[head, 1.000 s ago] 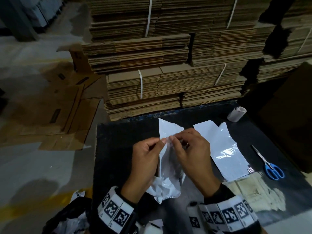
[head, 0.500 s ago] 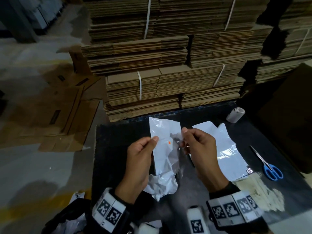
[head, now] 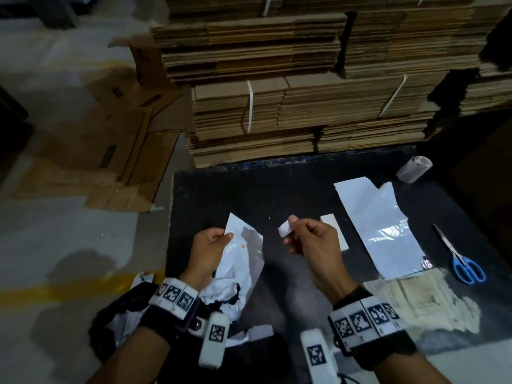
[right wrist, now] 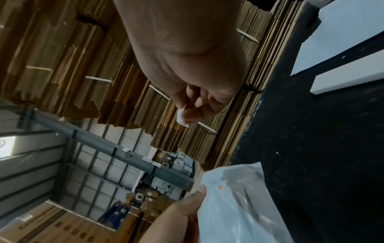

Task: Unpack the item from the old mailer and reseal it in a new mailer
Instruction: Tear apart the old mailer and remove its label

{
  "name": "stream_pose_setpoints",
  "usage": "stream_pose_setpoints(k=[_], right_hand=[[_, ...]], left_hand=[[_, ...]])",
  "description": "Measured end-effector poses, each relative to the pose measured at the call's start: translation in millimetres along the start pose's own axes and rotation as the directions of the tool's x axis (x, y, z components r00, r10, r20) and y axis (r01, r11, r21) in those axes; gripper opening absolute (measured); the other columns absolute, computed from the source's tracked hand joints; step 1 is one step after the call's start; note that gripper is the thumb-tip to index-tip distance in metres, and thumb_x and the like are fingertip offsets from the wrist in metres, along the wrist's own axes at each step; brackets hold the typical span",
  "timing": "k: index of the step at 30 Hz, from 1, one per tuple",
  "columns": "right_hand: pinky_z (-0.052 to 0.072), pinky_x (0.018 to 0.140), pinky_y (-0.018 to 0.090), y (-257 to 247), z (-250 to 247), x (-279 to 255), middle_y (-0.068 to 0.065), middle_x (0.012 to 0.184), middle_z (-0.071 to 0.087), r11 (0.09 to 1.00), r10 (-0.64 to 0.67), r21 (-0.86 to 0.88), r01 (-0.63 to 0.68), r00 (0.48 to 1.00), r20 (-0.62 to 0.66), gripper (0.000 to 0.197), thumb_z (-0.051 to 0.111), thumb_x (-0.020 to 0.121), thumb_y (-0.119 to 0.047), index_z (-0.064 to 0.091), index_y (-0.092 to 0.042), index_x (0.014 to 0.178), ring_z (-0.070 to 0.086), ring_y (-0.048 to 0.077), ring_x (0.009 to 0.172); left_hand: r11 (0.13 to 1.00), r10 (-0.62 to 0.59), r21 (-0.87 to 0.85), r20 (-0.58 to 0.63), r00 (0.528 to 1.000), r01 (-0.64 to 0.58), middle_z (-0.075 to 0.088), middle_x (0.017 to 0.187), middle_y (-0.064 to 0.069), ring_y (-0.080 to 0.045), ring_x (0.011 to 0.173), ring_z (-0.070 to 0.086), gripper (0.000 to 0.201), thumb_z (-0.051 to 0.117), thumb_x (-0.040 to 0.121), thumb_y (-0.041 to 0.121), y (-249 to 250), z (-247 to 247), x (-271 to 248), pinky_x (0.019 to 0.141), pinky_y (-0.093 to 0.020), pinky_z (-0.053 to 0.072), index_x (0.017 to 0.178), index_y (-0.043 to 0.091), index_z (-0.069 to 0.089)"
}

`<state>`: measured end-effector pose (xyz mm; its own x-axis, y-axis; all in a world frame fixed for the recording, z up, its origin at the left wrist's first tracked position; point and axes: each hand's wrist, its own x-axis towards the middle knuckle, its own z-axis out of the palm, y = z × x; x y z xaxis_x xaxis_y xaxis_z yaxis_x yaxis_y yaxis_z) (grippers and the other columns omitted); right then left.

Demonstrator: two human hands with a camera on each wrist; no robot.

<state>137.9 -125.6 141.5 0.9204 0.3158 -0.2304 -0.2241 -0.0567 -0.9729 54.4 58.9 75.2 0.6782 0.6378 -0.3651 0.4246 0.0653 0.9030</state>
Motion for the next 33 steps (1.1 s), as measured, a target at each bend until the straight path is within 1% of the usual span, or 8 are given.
stream_pose_setpoints(k=[1, 3, 7, 12, 16, 22, 28, 33], right_hand=[[0.048, 0.05, 0.019, 5, 1, 1, 0.009, 0.061, 0.063, 1.0, 0.007, -0.007, -0.007, 1.0, 0.005, 0.032, 0.059, 0.093, -0.018, 0.068, 0.009, 0.077, 0.056, 0.01, 0.054], [0.051, 0.053, 0.019, 17, 2, 5, 0.008, 0.063, 0.064, 0.999, 0.027, -0.026, -0.027, 0.999, 0.019, 0.03, 0.06, 0.093, -0.016, 0.069, 0.008, 0.078, 0.057, 0.009, 0.056], [0.055, 0.059, 0.022, 45, -1, 14, 0.015, 0.07, 0.067, 0.992, 0.074, -0.1, -0.072, 0.997, 0.021, 0.025, 0.065, 0.089, -0.019, 0.071, 0.003, 0.079, 0.061, 0.013, 0.06], [0.054, 0.062, 0.03, 73, -14, 29, 0.011, 0.063, 0.068, 0.977, 0.099, -0.192, -0.093, 0.995, 0.018, 0.019, 0.069, 0.086, -0.021, 0.072, -0.008, 0.072, 0.061, 0.015, 0.057], [0.056, 0.063, 0.026, 79, -35, 50, -0.005, 0.056, 0.067, 0.94, 0.036, -0.339, -0.04, 0.999, -0.019, 0.022, 0.07, 0.086, -0.022, 0.069, -0.02, 0.064, 0.064, 0.009, 0.055], [0.038, 0.054, 0.005, 84, -80, 105, -0.006, 0.06, 0.063, 0.737, -0.116, -0.667, 0.108, 0.993, 0.033, 0.024, 0.068, 0.086, -0.033, 0.07, -0.018, 0.068, 0.059, 0.007, 0.058], [0.039, 0.059, 0.026, 101, -93, 157, 0.012, 0.077, 0.068, 0.516, -0.218, -0.793, 0.322, 0.945, 0.242, 0.027, 0.066, 0.088, -0.029, 0.074, -0.006, 0.076, 0.063, 0.028, 0.068], [0.053, 0.067, 0.038, 122, -86, 180, 0.014, 0.086, 0.068, 0.374, -0.15, -0.797, 0.475, 0.879, 0.454, 0.031, 0.061, 0.088, -0.032, 0.073, -0.005, 0.08, 0.065, 0.033, 0.079]], left_hand=[[0.999, -0.018, 0.033, -0.024, 1.0, 0.019, 0.064, 0.076, -0.004, -0.016, 0.075, 0.059, 0.002, 0.066, 0.087, 0.004, -9, -1, 6, 0.06, -0.016, 0.046, 0.085, 0.004, 0.065], [0.992, -0.066, 0.105, -0.058, 0.996, 0.072, 0.068, 0.092, -0.012, -0.024, 0.088, 0.065, 0.019, 0.07, 0.083, 0.003, -32, -4, 16, 0.072, -0.027, 0.052, 0.101, 0.001, 0.063], [0.953, -0.051, 0.294, -0.069, 0.996, 0.069, 0.067, 0.103, -0.014, -0.031, 0.099, 0.064, 0.035, 0.076, 0.077, 0.007, -49, -7, 20, 0.08, -0.034, 0.05, 0.106, 0.005, 0.058], [0.537, 0.217, 0.837, -0.016, 0.976, -0.106, 0.038, 0.14, -0.011, -0.033, 0.127, 0.037, 0.062, 0.072, 0.08, 0.019, -23, 13, 12, 0.097, -0.047, 0.04, 0.134, 0.015, 0.043], [0.504, 0.277, 0.779, 0.262, 0.924, -0.372, 0.048, 0.13, -0.009, -0.029, 0.121, 0.044, 0.04, 0.065, 0.083, 0.016, -2, 53, 16, 0.097, -0.042, 0.043, 0.122, 0.012, 0.055], [0.496, 0.124, 0.755, 0.427, 0.896, -0.428, 0.05, 0.131, -0.008, -0.028, 0.122, 0.048, 0.044, 0.063, 0.086, 0.022, -5, 123, 33, 0.099, -0.041, 0.045, 0.127, 0.013, 0.052], [0.381, 0.038, 0.86, 0.353, 0.935, -0.34, 0.043, 0.144, -0.01, -0.03, 0.128, 0.046, 0.055, 0.063, 0.087, 0.019, -24, 159, 38, 0.105, -0.037, 0.039, 0.137, 0.012, 0.043], [0.377, 0.009, 0.875, 0.323, 0.946, -0.303, 0.024, 0.157, -0.012, -0.027, 0.144, 0.024, 0.073, 0.07, 0.082, 0.028, -34, 167, 33, 0.114, -0.033, 0.028, 0.143, 0.009, 0.035]])
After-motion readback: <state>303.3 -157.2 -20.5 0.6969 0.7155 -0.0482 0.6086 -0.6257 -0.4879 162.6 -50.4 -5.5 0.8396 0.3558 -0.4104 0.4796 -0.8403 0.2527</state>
